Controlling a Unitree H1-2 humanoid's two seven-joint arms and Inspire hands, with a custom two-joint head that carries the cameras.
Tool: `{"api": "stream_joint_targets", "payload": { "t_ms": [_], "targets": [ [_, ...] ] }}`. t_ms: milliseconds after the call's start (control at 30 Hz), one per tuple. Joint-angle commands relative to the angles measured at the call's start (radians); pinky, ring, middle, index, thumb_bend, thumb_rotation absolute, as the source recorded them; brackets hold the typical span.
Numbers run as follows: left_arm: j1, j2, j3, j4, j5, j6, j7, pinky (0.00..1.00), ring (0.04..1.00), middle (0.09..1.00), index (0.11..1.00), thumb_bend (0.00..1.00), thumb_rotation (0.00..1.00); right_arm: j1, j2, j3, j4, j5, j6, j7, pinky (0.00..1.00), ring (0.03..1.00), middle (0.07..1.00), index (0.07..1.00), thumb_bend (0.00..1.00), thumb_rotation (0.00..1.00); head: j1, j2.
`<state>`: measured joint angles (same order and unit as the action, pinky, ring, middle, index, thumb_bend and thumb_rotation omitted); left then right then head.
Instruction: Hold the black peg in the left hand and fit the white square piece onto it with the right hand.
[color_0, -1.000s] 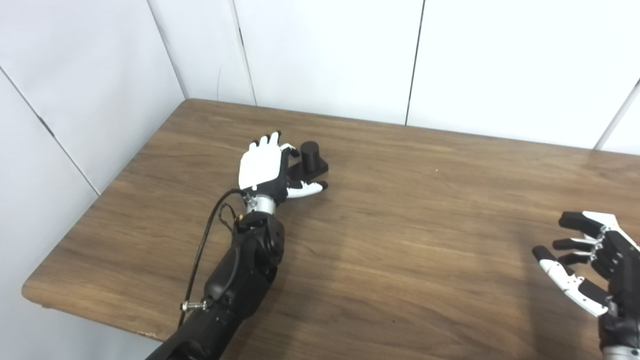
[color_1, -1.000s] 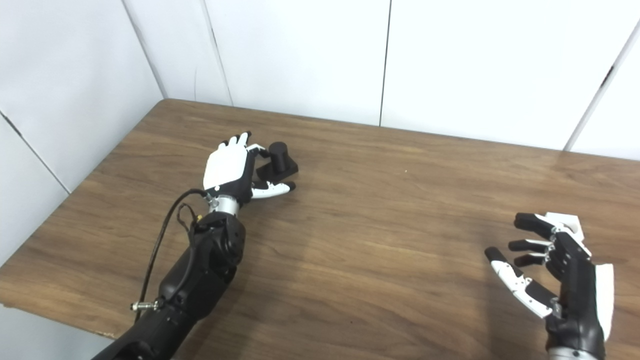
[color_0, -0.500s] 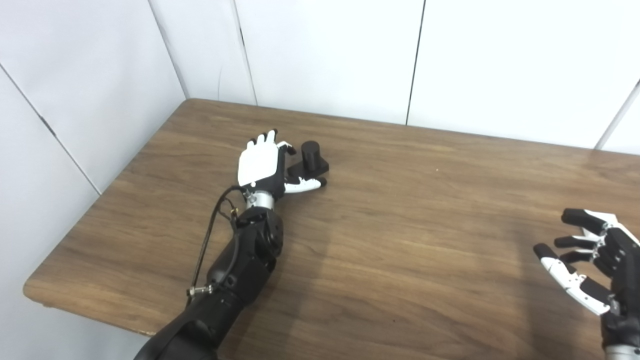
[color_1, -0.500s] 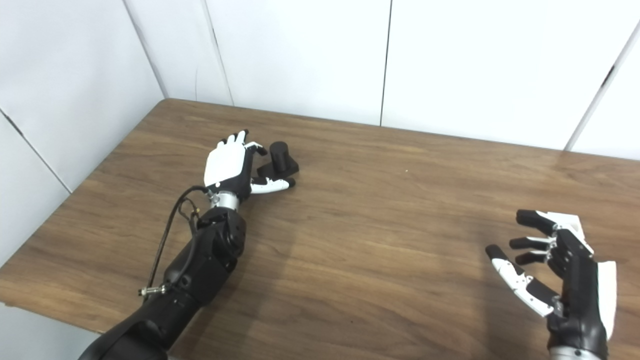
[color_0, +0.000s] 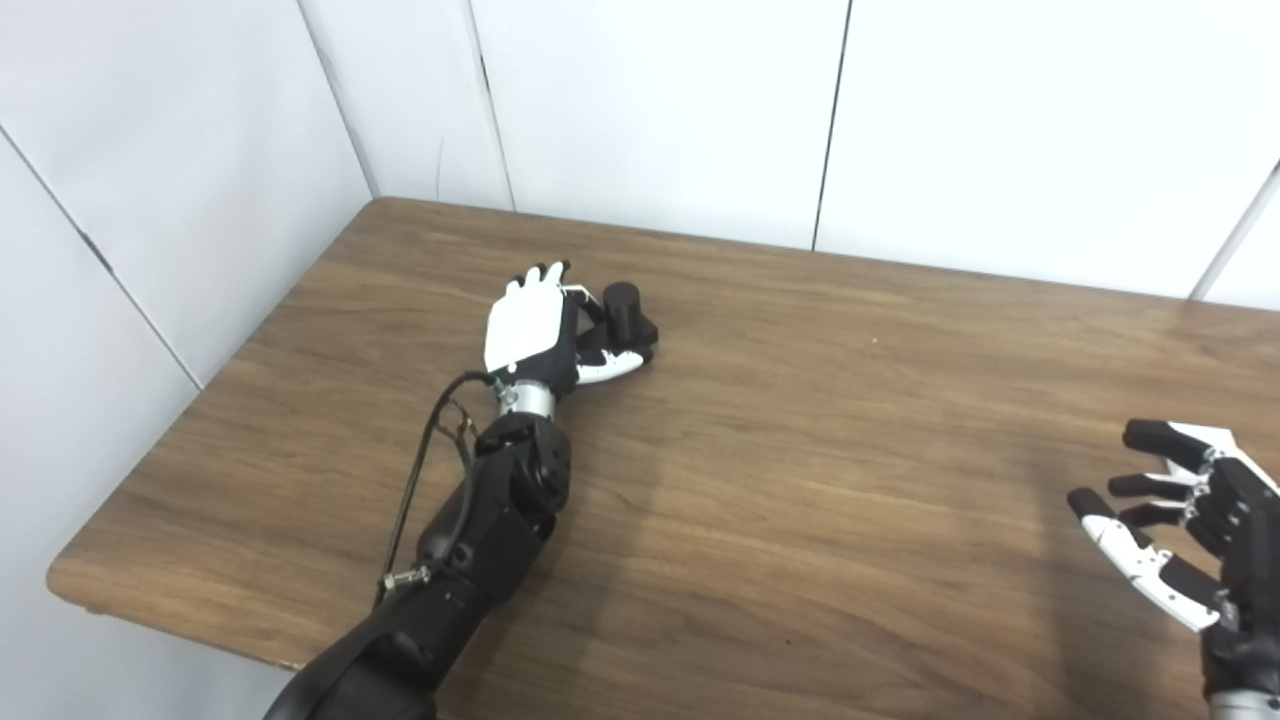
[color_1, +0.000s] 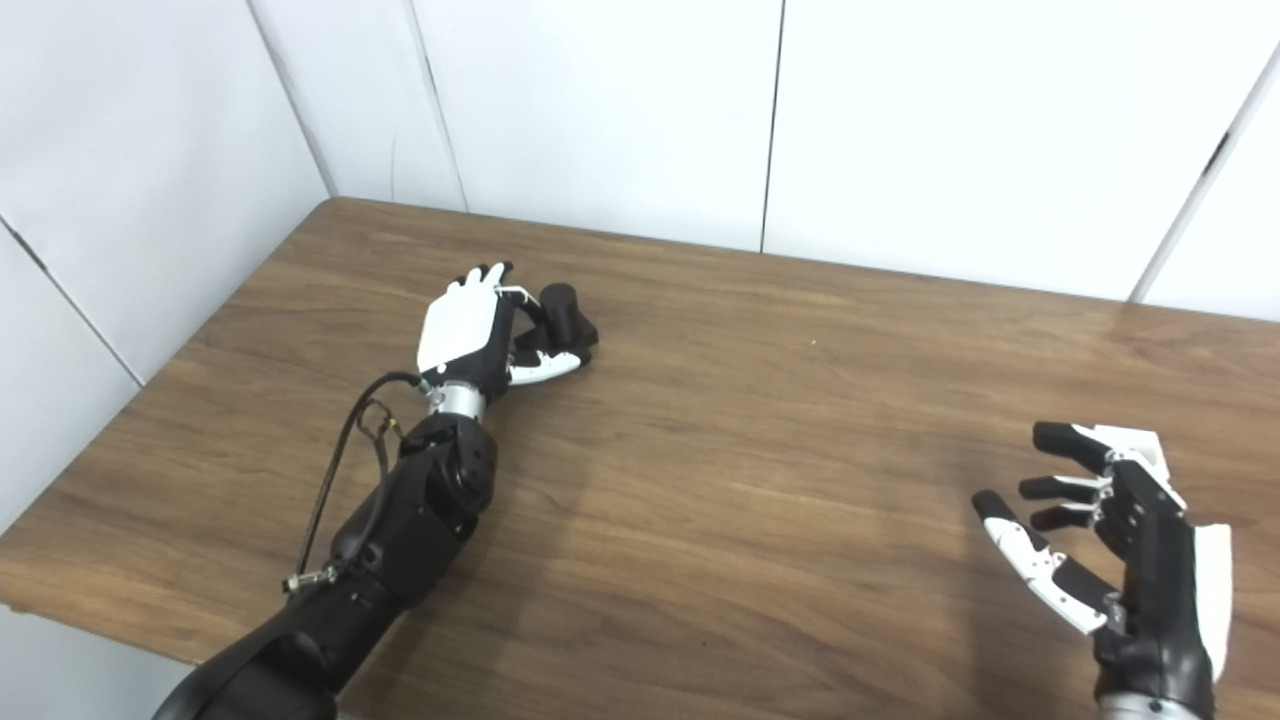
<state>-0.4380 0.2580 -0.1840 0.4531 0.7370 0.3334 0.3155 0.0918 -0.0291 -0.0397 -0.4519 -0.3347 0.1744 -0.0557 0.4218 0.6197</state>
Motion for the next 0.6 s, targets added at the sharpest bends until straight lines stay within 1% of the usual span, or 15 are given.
{"api": "stream_joint_targets", "payload": {
  "t_ms": [0, 167, 367, 467, 533, 567],
  "targets": [
    [0.000, 0.024, -0.010, 0.018, 0.002, 0.022, -0.023, 1.00, 1.000, 0.933, 0.524, 0.66, 0.33, 0.062, 0.003, 0.001, -0.044, 0.004, -0.020, -0.006, 0.44, 0.558, 0.703, 0.665, 0.45, 0.00, -0.001, 0.000],
    [0.003, 0.028, -0.020, 0.024, -0.008, 0.018, -0.025, 1.00, 1.000, 0.922, 0.522, 0.65, 0.33, 0.065, -0.001, -0.001, -0.039, 0.005, -0.030, -0.007, 0.44, 0.558, 0.700, 0.658, 0.46, 0.00, -0.001, 0.002],
    [0.013, 0.034, -0.035, 0.010, -0.012, 0.026, -0.039, 1.00, 1.000, 0.923, 0.548, 0.65, 0.35, 0.072, -0.002, -0.004, -0.041, 0.001, -0.026, -0.007, 0.44, 0.567, 0.701, 0.657, 0.45, 0.00, 0.000, 0.005],
    [0.016, 0.034, -0.039, 0.006, -0.016, 0.027, -0.038, 1.00, 1.000, 0.922, 0.534, 0.65, 0.35, 0.074, -0.005, -0.002, -0.041, 0.003, -0.036, -0.006, 0.44, 0.565, 0.700, 0.656, 0.45, 0.00, 0.001, 0.006],
    [0.016, 0.034, -0.041, 0.008, -0.018, 0.023, -0.036, 1.00, 1.000, 0.919, 0.511, 0.67, 0.30, 0.075, -0.006, -0.003, -0.039, 0.002, -0.035, -0.006, 0.44, 0.568, 0.701, 0.655, 0.45, 0.00, 0.001, 0.006],
    [0.016, 0.035, -0.043, 0.006, -0.019, 0.022, -0.039, 1.00, 1.000, 0.919, 0.510, 0.67, 0.30, 0.075, -0.006, -0.002, -0.037, 0.001, -0.037, -0.007, 0.44, 0.568, 0.701, 0.655, 0.45, 0.00, 0.001, 0.006]
  ]
}}
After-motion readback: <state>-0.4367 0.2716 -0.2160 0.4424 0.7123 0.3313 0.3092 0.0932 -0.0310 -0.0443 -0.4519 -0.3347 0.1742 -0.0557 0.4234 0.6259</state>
